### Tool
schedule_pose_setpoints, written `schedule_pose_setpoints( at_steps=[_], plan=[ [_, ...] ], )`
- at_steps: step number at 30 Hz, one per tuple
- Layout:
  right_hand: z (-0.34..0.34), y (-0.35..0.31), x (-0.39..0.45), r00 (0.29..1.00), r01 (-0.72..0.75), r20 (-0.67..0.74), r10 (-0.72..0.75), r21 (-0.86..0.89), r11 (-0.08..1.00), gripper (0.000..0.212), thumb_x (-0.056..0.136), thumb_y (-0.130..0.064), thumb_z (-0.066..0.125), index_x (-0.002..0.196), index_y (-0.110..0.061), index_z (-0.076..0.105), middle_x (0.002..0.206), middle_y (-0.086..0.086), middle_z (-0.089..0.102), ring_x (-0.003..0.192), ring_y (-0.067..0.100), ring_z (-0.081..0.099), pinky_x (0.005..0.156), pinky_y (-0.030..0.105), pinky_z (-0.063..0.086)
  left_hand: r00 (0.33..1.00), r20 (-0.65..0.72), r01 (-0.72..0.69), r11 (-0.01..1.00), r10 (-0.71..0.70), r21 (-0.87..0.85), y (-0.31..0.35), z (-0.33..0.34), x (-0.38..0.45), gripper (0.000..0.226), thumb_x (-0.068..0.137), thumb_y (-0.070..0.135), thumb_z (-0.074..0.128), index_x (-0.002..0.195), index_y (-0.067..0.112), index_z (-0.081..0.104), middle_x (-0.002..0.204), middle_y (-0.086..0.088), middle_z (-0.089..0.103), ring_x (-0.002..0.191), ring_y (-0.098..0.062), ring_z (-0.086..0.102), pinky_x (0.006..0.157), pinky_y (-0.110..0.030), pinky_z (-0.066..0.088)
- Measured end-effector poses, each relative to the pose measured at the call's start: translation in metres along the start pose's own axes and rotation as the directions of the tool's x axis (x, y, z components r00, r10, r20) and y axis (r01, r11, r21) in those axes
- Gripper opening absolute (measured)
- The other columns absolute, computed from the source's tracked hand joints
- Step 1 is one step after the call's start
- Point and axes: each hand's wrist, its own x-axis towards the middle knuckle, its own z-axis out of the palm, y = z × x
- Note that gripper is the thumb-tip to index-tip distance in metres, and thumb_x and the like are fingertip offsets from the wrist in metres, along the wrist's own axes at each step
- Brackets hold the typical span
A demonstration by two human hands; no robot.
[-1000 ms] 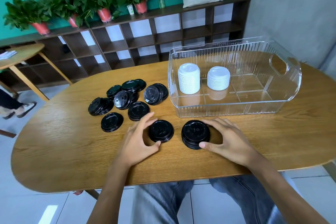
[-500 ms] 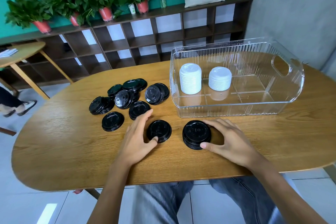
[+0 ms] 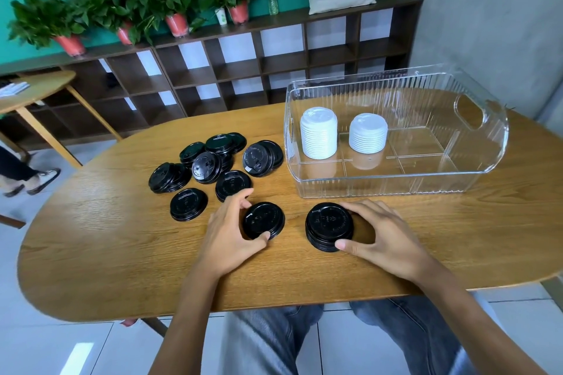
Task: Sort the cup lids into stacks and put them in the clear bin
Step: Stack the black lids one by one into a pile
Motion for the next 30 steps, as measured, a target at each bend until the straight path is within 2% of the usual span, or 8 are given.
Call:
schedule_pose_setpoints(
  at_steps=[3,7,10,12,20,23,27,30],
  plan=[
    [-0.001,0.000,0.000,1.000,-0.005,0.010,0.005,0.007,1.000,0.083,0.072,-0.080,0.053,0.144,-0.039,0.045,0.129,-0.025,0.052,0.126,0.002,0.041,0.111,0.036,0.030,1.000,-0.009,-0.005,1.000,0.005,-0.024,-0.003,0.001,0.000,0.092,0.064,0.064,0.066,0.147,0.049,0.031,0.122,0.033,0.048,0.123,0.002,0.049,0.117,-0.046,0.034],
    [-0.001,-0.001,0.000,1.000,-0.004,0.013,0.004,0.005,1.000,0.084,0.072,-0.080,0.053,0.144,-0.038,0.045,0.128,-0.025,0.052,0.124,0.002,0.041,0.111,0.035,0.030,0.997,-0.056,-0.055,0.991,0.049,-0.121,-0.004,0.001,-0.003,0.089,0.070,0.047,0.079,0.144,0.056,0.031,0.125,0.033,0.053,0.126,0.007,0.050,0.113,-0.035,0.038],
    [-0.002,-0.001,0.000,1.000,-0.010,0.024,0.010,-0.007,1.000,0.084,0.073,-0.080,0.053,0.145,-0.039,0.043,0.130,-0.025,0.051,0.126,0.001,0.039,0.111,0.034,0.029,0.983,-0.176,-0.105,0.957,0.058,-0.271,0.001,0.005,-0.007,0.089,0.074,0.023,0.085,0.141,0.056,0.037,0.127,0.024,0.060,0.127,-0.004,0.056,0.112,-0.034,0.041],
    [-0.002,-0.002,0.000,0.999,-0.008,0.032,0.008,-0.016,1.000,0.082,0.075,-0.080,0.051,0.146,-0.039,0.042,0.131,-0.025,0.050,0.127,0.000,0.038,0.111,0.034,0.029,0.971,-0.229,-0.150,0.910,0.063,-0.387,0.017,0.016,-0.011,0.085,0.073,0.025,0.079,0.142,0.052,0.039,0.129,0.017,0.062,0.128,-0.014,0.058,0.112,-0.033,0.042],
    [-0.006,-0.006,-0.004,1.000,-0.002,0.000,0.002,0.043,0.999,0.073,0.089,-0.073,0.023,0.142,-0.032,0.050,0.129,-0.018,0.057,0.125,0.004,0.044,0.109,0.038,0.031,0.973,-0.132,-0.228,0.892,0.191,-0.391,0.076,0.068,-0.011,0.082,0.076,0.023,0.072,0.149,0.037,0.038,0.133,0.011,0.060,0.130,-0.020,0.056,0.113,-0.037,0.042],
    [-0.007,-0.007,-0.003,1.000,-0.003,-0.001,0.003,0.042,0.999,0.062,0.093,-0.067,0.029,0.142,-0.034,0.049,0.130,-0.019,0.056,0.127,0.004,0.045,0.110,0.037,0.031,0.968,-0.154,-0.243,0.894,0.198,-0.377,0.076,0.068,-0.011,0.081,0.077,0.024,0.072,0.150,0.030,0.039,0.132,0.011,0.061,0.129,-0.020,0.057,0.111,-0.032,0.042],
    [-0.007,-0.004,-0.002,1.000,0.009,-0.016,-0.009,0.036,0.999,0.045,0.100,-0.043,0.049,0.144,-0.033,0.048,0.131,-0.019,0.057,0.128,0.008,0.046,0.111,0.043,0.033,0.971,-0.117,-0.235,0.909,0.207,-0.344,0.076,0.068,-0.012,0.082,0.077,0.027,0.073,0.151,0.031,0.038,0.133,0.013,0.061,0.131,-0.016,0.056,0.113,-0.033,0.041],
    [-0.006,-0.003,-0.002,0.999,0.022,-0.030,-0.021,0.032,0.999,0.045,0.099,-0.031,0.058,0.143,-0.034,0.048,0.130,-0.018,0.058,0.126,0.009,0.047,0.110,0.044,0.034,0.977,-0.075,-0.215,0.928,0.202,-0.306,0.076,0.069,-0.011,0.084,0.077,0.031,0.073,0.152,0.034,0.037,0.135,0.019,0.059,0.133,-0.011,0.054,0.114,-0.032,0.039]
  ],
)
